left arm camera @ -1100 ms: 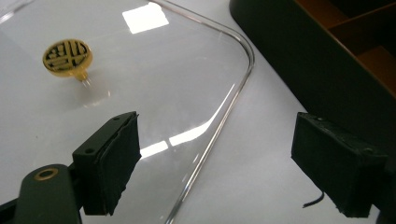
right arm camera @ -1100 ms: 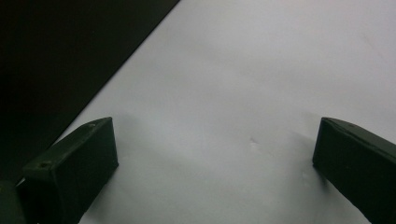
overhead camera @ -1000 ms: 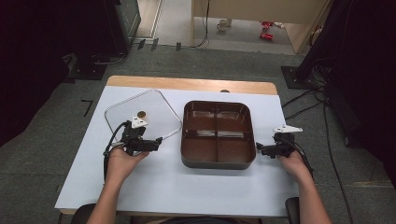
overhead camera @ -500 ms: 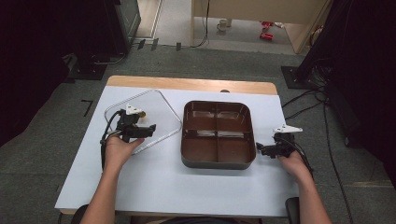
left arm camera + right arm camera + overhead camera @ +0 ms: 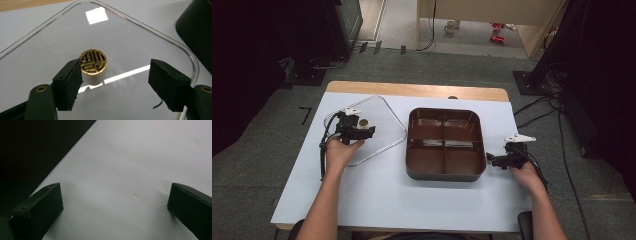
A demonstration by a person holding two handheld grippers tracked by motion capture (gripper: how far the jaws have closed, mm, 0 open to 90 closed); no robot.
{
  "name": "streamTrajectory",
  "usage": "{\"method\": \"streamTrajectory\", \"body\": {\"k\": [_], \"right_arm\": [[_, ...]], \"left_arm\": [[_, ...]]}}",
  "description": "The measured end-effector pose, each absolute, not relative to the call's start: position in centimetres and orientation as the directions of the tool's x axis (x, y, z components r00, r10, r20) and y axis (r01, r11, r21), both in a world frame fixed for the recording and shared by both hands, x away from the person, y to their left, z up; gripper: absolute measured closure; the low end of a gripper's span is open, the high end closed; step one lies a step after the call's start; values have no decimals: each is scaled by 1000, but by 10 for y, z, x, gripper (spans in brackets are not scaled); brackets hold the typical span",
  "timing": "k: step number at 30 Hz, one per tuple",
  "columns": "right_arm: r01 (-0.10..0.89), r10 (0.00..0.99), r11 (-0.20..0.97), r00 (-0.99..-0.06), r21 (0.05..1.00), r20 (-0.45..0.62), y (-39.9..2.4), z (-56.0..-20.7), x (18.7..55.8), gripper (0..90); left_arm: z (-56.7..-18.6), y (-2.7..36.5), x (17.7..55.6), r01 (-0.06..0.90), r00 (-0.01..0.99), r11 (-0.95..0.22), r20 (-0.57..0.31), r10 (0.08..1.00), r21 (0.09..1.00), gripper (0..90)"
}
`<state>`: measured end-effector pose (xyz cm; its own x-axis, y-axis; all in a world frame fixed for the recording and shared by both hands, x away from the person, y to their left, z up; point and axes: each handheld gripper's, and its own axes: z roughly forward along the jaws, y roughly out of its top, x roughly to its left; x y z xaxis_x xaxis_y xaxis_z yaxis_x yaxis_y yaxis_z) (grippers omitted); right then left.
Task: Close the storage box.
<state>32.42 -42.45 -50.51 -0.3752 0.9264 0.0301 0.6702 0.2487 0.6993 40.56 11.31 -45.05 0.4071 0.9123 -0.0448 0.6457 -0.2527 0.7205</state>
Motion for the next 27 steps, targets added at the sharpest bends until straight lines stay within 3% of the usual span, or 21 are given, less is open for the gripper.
{"method": "streamTrajectory", "body": {"k": [18, 27], "right_arm": [[669, 926, 249, -376, 700, 29, -424, -505, 324, 0], [669, 926, 249, -376, 700, 29, -424, -505, 324, 0]], "left_arm": [[-473, 121, 431, 675, 360, -222, -50, 932, 704, 388], [-479, 119, 433, 668, 361, -247, -15, 932, 702, 534]]}}
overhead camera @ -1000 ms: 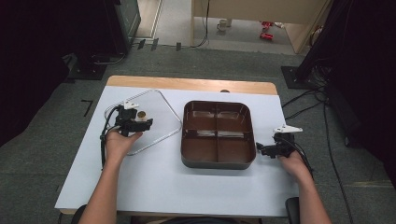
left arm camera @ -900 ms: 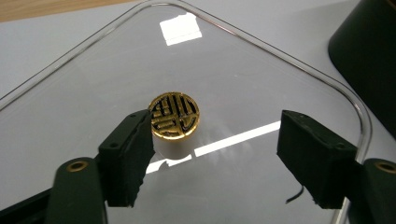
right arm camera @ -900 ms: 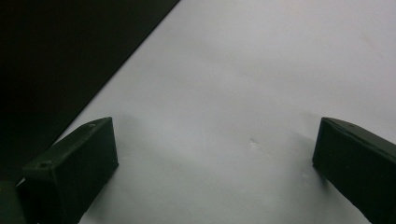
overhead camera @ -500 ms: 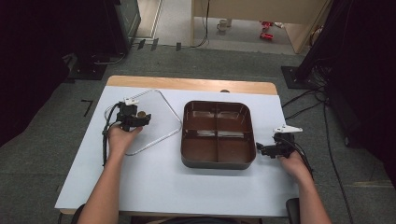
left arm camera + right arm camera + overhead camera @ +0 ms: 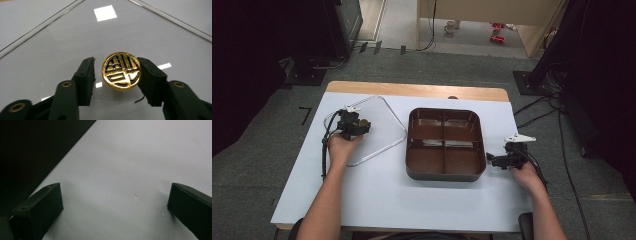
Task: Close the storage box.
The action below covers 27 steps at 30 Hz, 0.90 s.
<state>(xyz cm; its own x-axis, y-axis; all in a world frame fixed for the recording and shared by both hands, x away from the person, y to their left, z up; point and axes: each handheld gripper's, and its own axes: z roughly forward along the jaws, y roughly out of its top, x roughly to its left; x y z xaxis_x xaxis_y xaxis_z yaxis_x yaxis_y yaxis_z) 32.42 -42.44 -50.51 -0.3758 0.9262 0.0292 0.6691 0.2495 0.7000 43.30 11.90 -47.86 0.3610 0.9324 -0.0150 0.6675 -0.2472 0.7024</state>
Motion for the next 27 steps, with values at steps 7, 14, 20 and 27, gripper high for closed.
{"method": "streamTrajectory", "body": {"k": [7, 14, 20, 27], "right_arm": [[669, 926, 249, -376, 700, 30, -424, -505, 324, 0], [669, 926, 249, -376, 700, 30, -424, -505, 324, 0], [669, 926, 249, -376, 700, 30, -424, -505, 324, 0], [669, 926, 249, -376, 700, 30, -424, -505, 324, 0]], "left_arm": [[-479, 118, 433, 661, 372, -255, -12, 928, 706, 582], [-476, 117, 434, 675, 368, -259, -11, 930, 691, 589], [-473, 121, 435, 689, 363, -240, -39, 931, 684, 591], [-466, 127, 435, 703, 342, -201, -76, 937, 682, 592]]}}
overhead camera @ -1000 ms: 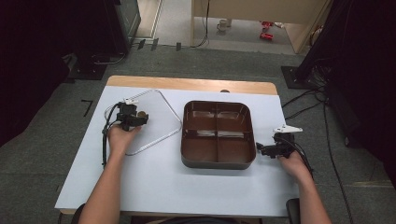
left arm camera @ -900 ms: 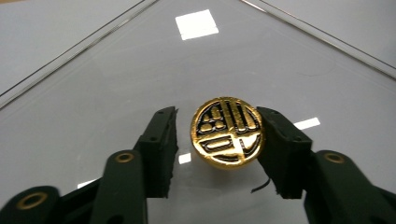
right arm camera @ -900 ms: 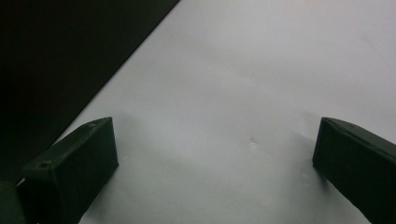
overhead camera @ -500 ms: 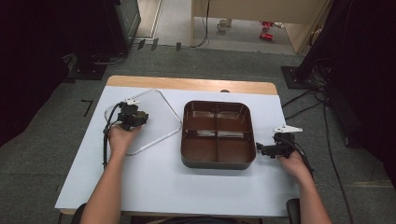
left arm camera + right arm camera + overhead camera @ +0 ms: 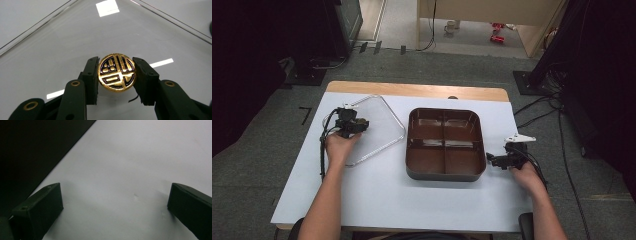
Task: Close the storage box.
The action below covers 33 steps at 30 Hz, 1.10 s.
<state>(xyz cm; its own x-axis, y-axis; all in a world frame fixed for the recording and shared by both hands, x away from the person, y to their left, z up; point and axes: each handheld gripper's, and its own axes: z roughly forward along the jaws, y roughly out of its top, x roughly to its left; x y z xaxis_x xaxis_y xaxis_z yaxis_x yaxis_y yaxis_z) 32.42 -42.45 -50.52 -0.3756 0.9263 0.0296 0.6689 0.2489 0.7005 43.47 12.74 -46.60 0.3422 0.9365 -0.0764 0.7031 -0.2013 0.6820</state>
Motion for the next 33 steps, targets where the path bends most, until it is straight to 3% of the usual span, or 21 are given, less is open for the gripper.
{"method": "streamTrajectory", "body": {"k": [33], "right_arm": [[670, 927, 247, -373, 700, 30, -424, -505, 324, 0]], "left_arm": [[-390, 125, 406, 626, 444, -214, -118, 888, 750, 593]]}}
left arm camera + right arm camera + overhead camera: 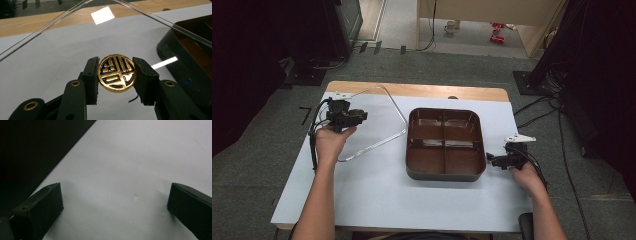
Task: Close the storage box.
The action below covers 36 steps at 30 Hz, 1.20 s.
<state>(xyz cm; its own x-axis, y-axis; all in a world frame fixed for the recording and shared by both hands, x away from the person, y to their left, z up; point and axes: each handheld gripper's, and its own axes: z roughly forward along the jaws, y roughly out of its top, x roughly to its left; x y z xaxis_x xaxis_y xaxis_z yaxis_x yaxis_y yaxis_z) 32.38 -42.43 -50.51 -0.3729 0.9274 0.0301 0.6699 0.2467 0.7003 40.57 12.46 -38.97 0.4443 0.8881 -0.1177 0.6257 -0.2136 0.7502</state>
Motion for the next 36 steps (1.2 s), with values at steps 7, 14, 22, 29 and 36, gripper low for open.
{"method": "streamTrajectory", "body": {"k": [7, 14, 22, 29, 36], "right_arm": [[670, 927, 246, -373, 700, 30, -424, -505, 324, 0], [670, 927, 247, -374, 700, 30, -424, -505, 324, 0], [670, 927, 246, -373, 700, 31, -424, -505, 324, 0], [674, 927, 245, -372, 697, 35, -424, -505, 324, 0], [670, 927, 249, -375, 699, 30, -424, -505, 324, 0]], "left_arm": [[-375, 107, 398, 590, 500, -248, -106, 860, 768, 592], [-365, 83, 390, 563, 563, -303, -89, 821, 769, 593], [-367, 56, 386, 546, 623, -338, -102, 776, 767, 592], [-369, 34, 385, 535, 665, -372, -107, 739, 759, 593], [-376, 8, 382, 512, 698, -399, -97, 709, 761, 592]]}}
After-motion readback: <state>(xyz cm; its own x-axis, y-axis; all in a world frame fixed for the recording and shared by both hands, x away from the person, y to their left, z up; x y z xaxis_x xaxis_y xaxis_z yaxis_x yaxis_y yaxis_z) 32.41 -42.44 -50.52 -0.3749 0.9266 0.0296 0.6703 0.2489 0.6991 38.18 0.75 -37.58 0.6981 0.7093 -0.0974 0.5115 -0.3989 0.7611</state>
